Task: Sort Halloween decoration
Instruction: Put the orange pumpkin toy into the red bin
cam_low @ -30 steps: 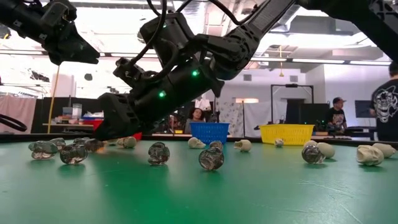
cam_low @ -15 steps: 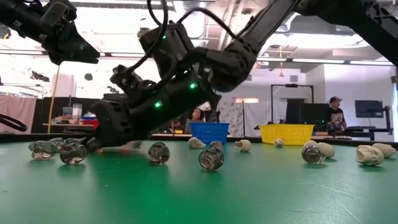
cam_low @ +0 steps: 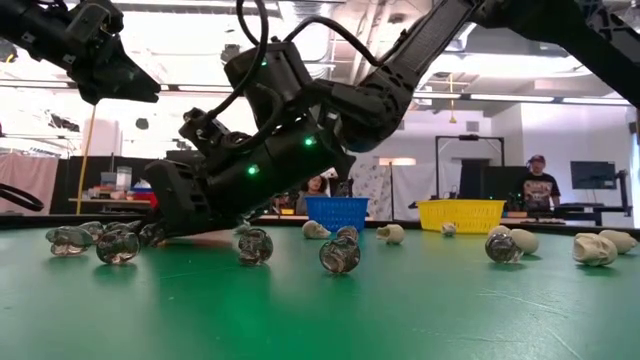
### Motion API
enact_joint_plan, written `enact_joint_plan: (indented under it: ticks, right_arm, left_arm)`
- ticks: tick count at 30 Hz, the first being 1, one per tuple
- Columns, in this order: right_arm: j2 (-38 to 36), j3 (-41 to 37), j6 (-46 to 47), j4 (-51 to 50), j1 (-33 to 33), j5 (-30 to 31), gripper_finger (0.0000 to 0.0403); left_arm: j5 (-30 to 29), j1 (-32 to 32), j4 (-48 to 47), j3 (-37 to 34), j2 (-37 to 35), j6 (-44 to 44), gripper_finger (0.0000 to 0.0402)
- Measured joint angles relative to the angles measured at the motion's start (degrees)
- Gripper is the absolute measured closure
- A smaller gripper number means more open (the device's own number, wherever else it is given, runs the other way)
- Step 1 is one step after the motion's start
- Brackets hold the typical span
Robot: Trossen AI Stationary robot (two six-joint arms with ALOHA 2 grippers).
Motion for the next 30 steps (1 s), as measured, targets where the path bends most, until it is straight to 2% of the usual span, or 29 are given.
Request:
enact_joint_plan:
  ticks: [6,8,18,26,30]
  right_arm:
    - [0.0,0.0,0.1,-0.8,-0.1,0.3,0.0271]
    - [0.0,0.0,0.1,-0.9,-0.1,0.3,0.0286]
    - [0.0,0.0,3.1,-0.6,0.0,0.3,0.0286]
    - [-0.4,0.0,2.8,0.0,-0.1,0.3,0.0286]
    - [-0.4,2.6,0.9,-2.6,-0.3,0.3,0.0286]
  left_arm:
    - [0.0,0.0,0.0,0.0,0.0,0.0,0.0233]
    - [0.0,0.0,0.0,0.0,0.0,-0.1,0.0233]
    - [0.0,0.0,0.0,0.0,0.0,-0.2,0.0233]
    - [0.0,0.0,0.0,0.0,0.0,-0.2,0.0233]
    - [0.0,0.0,0.0,0.0,0.0,-0.2,0.0233]
